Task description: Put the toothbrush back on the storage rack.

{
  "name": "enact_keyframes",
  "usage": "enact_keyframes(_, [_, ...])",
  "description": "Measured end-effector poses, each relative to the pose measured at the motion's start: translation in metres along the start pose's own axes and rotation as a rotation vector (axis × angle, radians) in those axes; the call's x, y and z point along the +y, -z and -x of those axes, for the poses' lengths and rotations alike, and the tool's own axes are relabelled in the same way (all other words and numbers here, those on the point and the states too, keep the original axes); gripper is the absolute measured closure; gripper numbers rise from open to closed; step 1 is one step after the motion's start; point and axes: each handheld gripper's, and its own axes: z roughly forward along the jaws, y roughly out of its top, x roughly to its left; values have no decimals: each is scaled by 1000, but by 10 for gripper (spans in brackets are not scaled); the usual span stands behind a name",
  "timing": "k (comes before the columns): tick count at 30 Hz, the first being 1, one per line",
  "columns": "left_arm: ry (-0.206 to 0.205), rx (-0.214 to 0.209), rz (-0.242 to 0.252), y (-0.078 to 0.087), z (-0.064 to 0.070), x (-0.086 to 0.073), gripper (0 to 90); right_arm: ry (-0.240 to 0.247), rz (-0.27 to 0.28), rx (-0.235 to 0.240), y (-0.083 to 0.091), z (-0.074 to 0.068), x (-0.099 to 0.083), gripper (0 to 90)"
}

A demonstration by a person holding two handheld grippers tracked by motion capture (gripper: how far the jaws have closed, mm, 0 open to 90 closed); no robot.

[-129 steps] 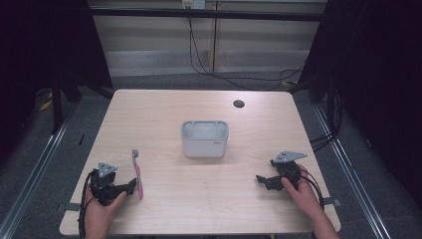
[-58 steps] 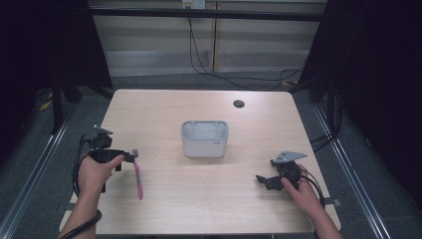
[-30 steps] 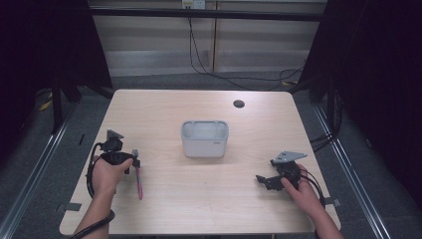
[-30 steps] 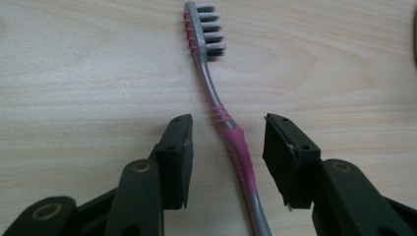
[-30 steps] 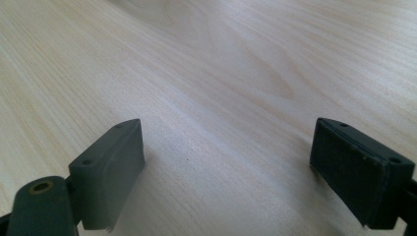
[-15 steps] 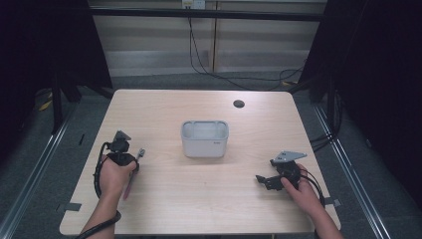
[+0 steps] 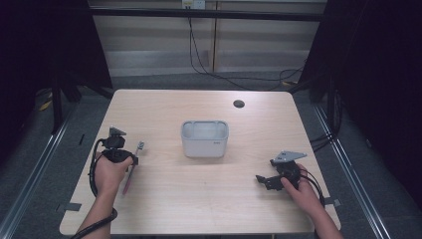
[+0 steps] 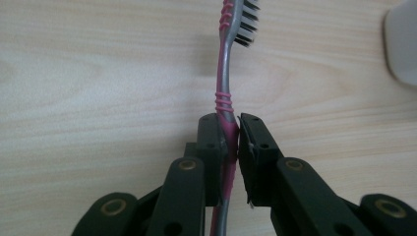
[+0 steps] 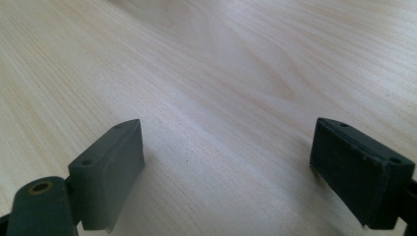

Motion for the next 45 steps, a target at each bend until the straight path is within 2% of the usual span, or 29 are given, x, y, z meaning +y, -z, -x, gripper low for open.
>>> enact_keyframes(5, [-3, -19, 36, 7, 2, 3, 799, 0, 0, 0, 0, 0, 0, 124])
enact_keyframes(12, [-13, -54, 129, 22, 6, 9, 800, 1, 0, -1, 0, 0, 0, 124])
enact_keyframes(19, [-59, -86, 192, 32, 12, 12, 800, 0, 0, -1, 0, 0, 0, 124])
enact_keyframes(25, [-62, -131, 236, 35, 19, 13, 799, 1, 1, 0, 0, 0, 0, 124])
enact_keyframes(32, [-93, -152, 295, 39, 26, 15, 799, 1, 1, 0, 0, 0, 0, 124])
enact_keyframes(34, [-92, -161, 299, 41, 28, 15, 799, 1, 0, 0, 0, 0, 0, 124])
enact_keyframes(35, [-97, -177, 311, 42, 30, 16, 799, 0, 0, 0, 0, 0, 0, 124])
enact_keyframes(38, [-125, -187, 312, 44, 35, 18, 799, 1, 0, -1, 0, 0, 0, 124])
enact_keyframes(45, [-146, -221, 342, 47, 42, 20, 799, 1, 0, 0, 0, 0, 0, 124])
